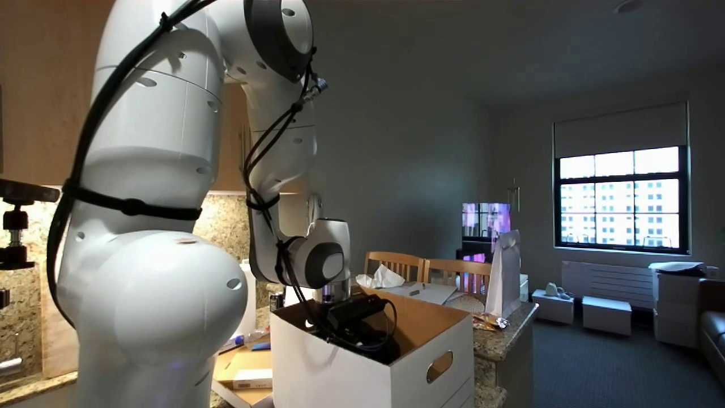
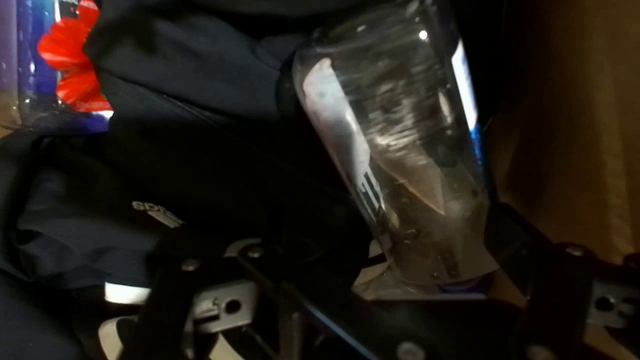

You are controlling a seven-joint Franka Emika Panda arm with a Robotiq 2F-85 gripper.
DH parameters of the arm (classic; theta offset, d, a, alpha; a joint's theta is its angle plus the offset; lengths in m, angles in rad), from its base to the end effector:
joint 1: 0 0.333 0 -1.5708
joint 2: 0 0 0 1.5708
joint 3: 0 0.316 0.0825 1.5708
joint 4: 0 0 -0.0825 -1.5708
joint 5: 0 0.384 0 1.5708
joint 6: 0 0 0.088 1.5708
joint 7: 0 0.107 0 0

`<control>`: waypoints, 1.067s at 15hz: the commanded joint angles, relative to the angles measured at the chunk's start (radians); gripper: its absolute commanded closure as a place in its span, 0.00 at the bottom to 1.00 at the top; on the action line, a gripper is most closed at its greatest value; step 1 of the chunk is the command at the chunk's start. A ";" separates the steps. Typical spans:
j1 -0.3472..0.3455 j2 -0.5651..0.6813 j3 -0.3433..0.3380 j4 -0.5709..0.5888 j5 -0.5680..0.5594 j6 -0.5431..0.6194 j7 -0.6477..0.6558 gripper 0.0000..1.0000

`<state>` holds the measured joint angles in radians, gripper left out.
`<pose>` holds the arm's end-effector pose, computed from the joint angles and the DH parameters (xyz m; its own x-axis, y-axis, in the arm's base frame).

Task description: Pick up two bottles from the box and put them on the box cover

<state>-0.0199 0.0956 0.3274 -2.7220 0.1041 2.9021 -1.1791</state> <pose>0.3914 0.1213 0.2046 0.1827 0.9789 0.0915 0.9807 -0.1881 0.0537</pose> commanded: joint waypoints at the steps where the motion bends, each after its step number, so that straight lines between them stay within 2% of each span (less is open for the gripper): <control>1: 0.047 -0.062 -0.045 -0.038 -0.025 -0.036 0.036 0.00; 6: 0.078 -0.102 -0.122 -0.023 -0.133 -0.040 0.101 0.00; 13: 0.108 -0.121 -0.165 0.001 -0.106 -0.234 0.074 0.00; 16: 0.113 -0.104 -0.176 0.015 -0.083 -0.264 0.060 0.00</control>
<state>0.0724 -0.0022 0.1676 -2.7028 -0.0074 2.6878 -1.1121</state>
